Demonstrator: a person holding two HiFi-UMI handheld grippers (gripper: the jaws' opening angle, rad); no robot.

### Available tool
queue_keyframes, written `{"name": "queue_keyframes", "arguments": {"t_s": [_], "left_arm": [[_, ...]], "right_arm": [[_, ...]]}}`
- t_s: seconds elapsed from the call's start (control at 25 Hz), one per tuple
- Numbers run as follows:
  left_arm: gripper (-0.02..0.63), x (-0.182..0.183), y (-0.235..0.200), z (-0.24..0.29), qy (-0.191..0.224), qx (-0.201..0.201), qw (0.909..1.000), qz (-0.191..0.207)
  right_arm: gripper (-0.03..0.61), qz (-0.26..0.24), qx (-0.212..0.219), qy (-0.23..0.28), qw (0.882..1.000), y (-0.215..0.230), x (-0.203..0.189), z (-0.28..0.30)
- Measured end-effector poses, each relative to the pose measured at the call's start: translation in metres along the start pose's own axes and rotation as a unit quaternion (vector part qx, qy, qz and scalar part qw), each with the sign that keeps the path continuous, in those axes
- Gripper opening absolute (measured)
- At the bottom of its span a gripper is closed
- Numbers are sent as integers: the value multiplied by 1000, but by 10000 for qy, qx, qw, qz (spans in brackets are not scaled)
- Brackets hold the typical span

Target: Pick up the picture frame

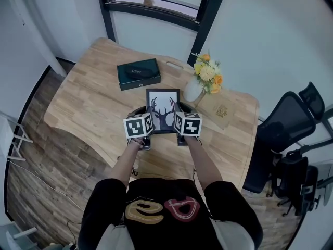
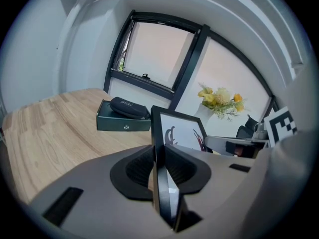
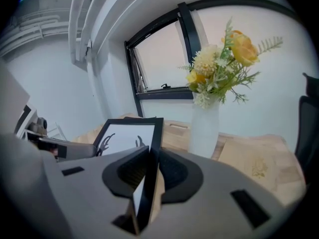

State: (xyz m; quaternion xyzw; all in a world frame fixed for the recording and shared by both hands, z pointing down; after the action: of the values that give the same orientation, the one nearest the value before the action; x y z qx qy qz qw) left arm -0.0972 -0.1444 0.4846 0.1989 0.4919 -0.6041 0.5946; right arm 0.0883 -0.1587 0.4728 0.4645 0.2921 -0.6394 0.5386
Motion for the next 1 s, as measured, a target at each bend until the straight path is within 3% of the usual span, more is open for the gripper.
{"name": "queue_keyframes", "arguments": {"t_s": [0.32,0.76,1.0], "left_arm": [[83,5,12,-20,223,-82,9997,-34],[83,20,30,-49,616,-155,9975,307],[83,28,38,-67,813,-202,9962,235]], "right_arm": [[71,-28,51,222,9997,-1,8,-22],[72,-162,131,648,9977,-8,27,-54],[72,-287,185,900,9954,-12,38,-72]]}}
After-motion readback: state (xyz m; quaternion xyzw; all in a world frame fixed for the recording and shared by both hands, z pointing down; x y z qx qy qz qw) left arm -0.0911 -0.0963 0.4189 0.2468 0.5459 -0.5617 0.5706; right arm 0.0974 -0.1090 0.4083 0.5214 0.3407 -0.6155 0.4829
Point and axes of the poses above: the fingertips, and each gripper's own axes: z forward along the fingers, y to its right, x out of its top, the point moved 7 cm from there along -z, backward along the fingers, and after that the axes turned 9 degrees about y, right-handed, at the moved point
